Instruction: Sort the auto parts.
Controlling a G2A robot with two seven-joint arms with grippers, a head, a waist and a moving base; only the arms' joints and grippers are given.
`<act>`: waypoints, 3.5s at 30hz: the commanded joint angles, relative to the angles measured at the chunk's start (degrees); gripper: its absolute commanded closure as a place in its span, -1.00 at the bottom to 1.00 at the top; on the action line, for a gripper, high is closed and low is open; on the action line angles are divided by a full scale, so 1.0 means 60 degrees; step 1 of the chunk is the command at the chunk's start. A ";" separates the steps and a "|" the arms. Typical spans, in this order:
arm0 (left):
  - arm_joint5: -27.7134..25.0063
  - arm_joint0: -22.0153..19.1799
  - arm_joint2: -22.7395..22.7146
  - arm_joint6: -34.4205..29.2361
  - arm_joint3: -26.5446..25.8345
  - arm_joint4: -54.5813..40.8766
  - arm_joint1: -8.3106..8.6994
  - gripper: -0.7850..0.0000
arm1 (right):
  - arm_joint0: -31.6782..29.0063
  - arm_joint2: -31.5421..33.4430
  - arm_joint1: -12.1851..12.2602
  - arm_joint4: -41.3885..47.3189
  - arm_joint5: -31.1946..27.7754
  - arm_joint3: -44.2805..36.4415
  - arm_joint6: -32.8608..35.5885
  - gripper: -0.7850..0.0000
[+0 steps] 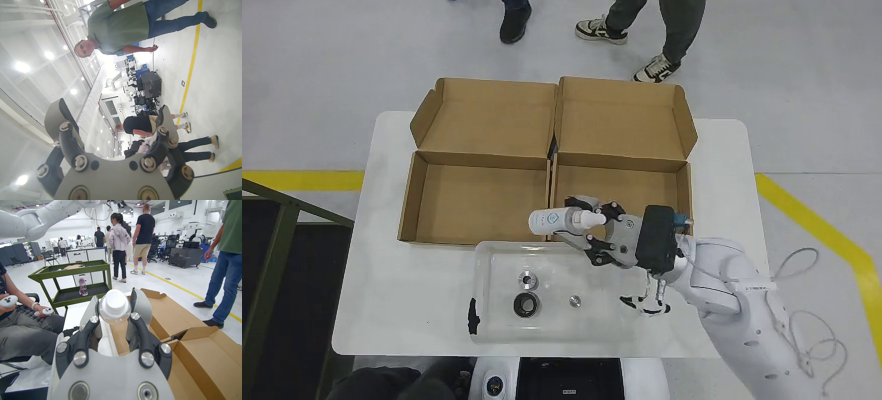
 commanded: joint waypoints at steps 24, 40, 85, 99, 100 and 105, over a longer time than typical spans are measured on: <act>0.0000 0.0000 0.0000 0.0000 0.0000 0.0000 0.0000 -1.00 | 0.0883 -0.0028 -0.0099 -0.0010 0.1377 0.1006 0.0634 1.00; 0.0000 0.0000 0.0000 0.0000 0.0000 0.0000 0.0000 -1.00 | 0.2244 -0.0786 -0.0270 -0.1138 0.2007 0.2714 0.1875 1.00; 0.0000 0.0000 0.0000 0.0000 0.0000 0.0000 0.0000 -1.00 | 0.3736 -0.1829 -0.0688 -0.2088 0.1950 0.4333 0.2638 -1.00; 0.0000 0.0000 0.0000 0.0000 0.0000 0.0000 0.0000 -1.00 | 0.1980 -0.0542 -0.0204 -0.2169 0.0446 0.0500 0.3565 -1.00; 0.0000 0.0000 0.0000 0.0000 0.0000 0.0000 0.0000 -1.00 | 0.1867 -0.0515 -0.0183 -0.2143 0.0373 0.0326 0.3660 -1.00; 0.0000 0.0000 0.0000 0.0000 0.0000 0.0000 0.0000 -1.00 | 0.1313 -0.0551 -0.0077 -0.2178 -0.0027 -0.0290 0.4331 -1.00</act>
